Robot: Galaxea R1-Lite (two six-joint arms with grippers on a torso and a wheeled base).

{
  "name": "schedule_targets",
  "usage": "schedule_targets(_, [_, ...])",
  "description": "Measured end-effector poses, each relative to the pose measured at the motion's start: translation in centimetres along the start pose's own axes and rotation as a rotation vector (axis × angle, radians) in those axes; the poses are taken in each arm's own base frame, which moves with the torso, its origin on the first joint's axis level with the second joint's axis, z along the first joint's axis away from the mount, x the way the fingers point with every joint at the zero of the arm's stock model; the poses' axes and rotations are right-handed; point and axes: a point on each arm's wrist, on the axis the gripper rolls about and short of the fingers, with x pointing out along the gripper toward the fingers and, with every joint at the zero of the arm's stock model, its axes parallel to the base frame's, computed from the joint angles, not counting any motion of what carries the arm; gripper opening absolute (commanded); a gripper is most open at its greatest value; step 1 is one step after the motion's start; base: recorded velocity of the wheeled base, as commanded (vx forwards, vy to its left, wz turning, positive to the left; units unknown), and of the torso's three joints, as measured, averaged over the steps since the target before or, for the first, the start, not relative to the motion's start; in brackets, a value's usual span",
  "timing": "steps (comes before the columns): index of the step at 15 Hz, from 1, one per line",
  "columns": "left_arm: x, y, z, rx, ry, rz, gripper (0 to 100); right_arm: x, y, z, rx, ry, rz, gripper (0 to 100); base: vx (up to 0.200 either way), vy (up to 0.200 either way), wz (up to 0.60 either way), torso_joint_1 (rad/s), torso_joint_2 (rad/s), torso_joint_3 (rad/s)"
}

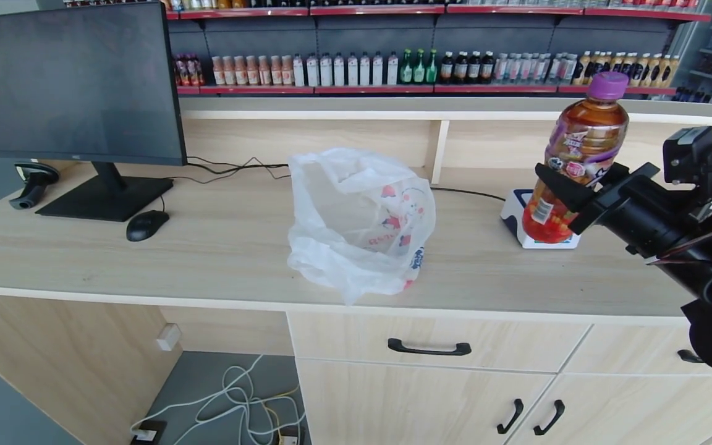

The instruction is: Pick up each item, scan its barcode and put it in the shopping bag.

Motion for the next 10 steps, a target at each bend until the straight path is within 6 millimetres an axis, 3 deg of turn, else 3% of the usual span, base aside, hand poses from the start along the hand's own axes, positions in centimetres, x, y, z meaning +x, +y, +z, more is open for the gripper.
schedule_targets(7, [0.0,0.0,0.0,0.0,0.0,0.0,100,0.37,0.04,0.15,-0.002,-0.012,0.005,0,0.0,0.0,0.0,0.0,0.0,0.0])
schedule_targets(10, [0.0,0.0,0.0,0.0,0.0,0.0,100,0.86,0.9,0.39,0.008,-0.028,0.033,0,0.0,0.0,0.6,0.002,0.0,0.004])
